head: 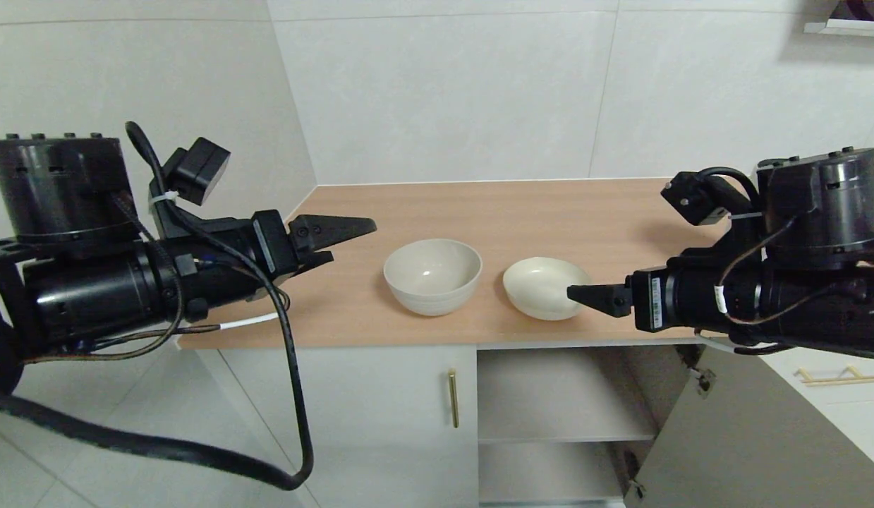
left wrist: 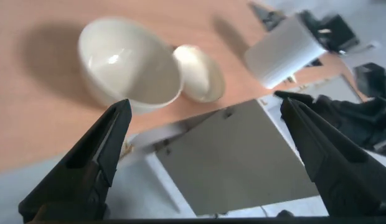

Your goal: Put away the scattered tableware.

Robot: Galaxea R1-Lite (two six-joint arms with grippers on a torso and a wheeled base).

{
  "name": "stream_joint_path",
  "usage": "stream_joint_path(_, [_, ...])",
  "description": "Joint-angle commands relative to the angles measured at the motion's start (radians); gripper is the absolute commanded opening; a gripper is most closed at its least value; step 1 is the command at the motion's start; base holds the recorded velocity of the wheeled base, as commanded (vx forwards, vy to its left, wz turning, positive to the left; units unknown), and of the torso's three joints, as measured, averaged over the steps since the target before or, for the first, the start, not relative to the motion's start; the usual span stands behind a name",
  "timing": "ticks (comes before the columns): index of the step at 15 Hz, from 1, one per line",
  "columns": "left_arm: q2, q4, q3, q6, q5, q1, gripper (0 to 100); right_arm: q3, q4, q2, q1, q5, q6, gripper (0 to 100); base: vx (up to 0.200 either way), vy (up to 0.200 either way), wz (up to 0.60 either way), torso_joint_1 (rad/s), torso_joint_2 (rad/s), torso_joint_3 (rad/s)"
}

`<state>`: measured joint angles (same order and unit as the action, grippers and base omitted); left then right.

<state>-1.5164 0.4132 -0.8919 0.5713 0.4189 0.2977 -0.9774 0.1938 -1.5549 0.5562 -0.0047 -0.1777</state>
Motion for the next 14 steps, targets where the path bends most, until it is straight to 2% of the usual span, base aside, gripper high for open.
stream_joint_path(1, [-0.034, -0.045, -0.047, 0.012, -0.022, 0.000, 100, -0.053, -0.025, -0.063, -0.002, -0.040, -0.026, 100, 0.000, 0.000, 0.00, 0.000, 0.00, 0.000])
stream_joint_path(2, [-0.064, -0.137, -0.104, 0.021, -0.072, 0.001, 100, -0.106, -0.053, -0.103, -0.009, -0.061, -0.103, 100, 0.000, 0.000, 0.00, 0.000, 0.00, 0.000])
stream_joint_path(4, [-0.100, -0.154, -0.131, 0.059, -0.124, 0.001, 100, -0.136, -0.053, -0.140, -0.042, -0.066, -0.129, 100, 0.000, 0.000, 0.00, 0.000, 0.00, 0.000])
stream_joint_path(5, [-0.146, -0.166, -0.159, 0.098, -0.183, 0.011, 100, -0.156, -0.047, -0.182, -0.075, -0.083, -0.140, 100, 0.000, 0.000, 0.00, 0.000, 0.00, 0.000])
stream_joint_path(7, [-0.199, -0.198, -0.194, 0.131, -0.224, 0.026, 100, -0.153, -0.001, -0.232, -0.099, -0.121, -0.141, 100, 0.000, 0.000, 0.00, 0.000, 0.00, 0.000])
stream_joint_path(8, [-0.231, -0.221, -0.214, 0.173, -0.226, 0.034, 100, -0.138, 0.058, -0.249, -0.101, -0.127, -0.140, 100, 0.000, 0.000, 0.00, 0.000, 0.00, 0.000])
stream_joint_path(10, [-0.274, -0.251, -0.239, 0.193, -0.229, 0.034, 100, -0.141, 0.078, -0.277, -0.108, -0.124, -0.143, 100, 0.000, 0.000, 0.00, 0.000, 0.00, 0.000])
stream_joint_path(11, [-0.274, -0.251, -0.239, 0.193, -0.229, 0.034, 100, -0.141, 0.078, -0.277, -0.108, -0.124, -0.143, 100, 0.000, 0.000, 0.00, 0.000, 0.00, 0.000])
stream_joint_path(12, [-0.309, -0.252, -0.259, 0.225, -0.229, 0.034, 100, -0.144, 0.079, -0.284, -0.121, -0.121, -0.143, 100, 0.000, 0.000, 0.00, 0.000, 0.00, 0.000])
stream_joint_path(14, [-0.337, -0.248, -0.274, 0.257, -0.229, 0.034, 100, -0.147, 0.079, -0.284, -0.121, -0.121, -0.144, 100, 0.000, 0.000, 0.00, 0.000, 0.00, 0.000])
